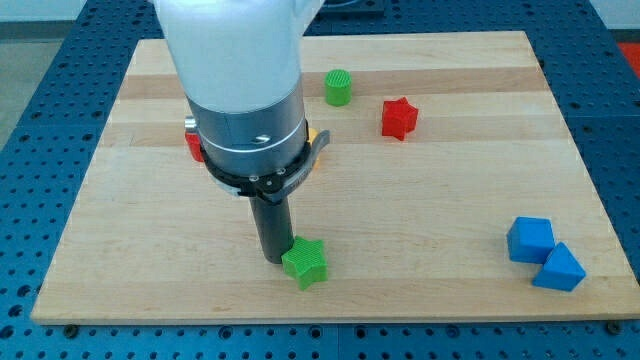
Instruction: Move your arm close to the right of the red circle
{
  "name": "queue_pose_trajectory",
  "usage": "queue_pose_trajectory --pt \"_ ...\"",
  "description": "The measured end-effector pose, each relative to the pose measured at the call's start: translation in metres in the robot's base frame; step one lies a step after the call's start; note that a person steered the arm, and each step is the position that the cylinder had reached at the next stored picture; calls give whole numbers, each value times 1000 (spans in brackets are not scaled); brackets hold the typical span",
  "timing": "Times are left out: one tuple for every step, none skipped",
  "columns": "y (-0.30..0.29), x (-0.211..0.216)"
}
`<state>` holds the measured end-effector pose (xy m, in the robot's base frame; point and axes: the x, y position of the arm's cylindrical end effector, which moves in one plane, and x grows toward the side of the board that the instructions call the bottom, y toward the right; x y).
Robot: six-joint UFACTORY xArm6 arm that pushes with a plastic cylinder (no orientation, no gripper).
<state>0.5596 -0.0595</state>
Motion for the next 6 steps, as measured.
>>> queue_pose_trajectory --pt "-2 0" --pt "-11 0" --pt "-23 -13" --pt "-23 -37" --pt "-25 -53" --pt "-40 -79"
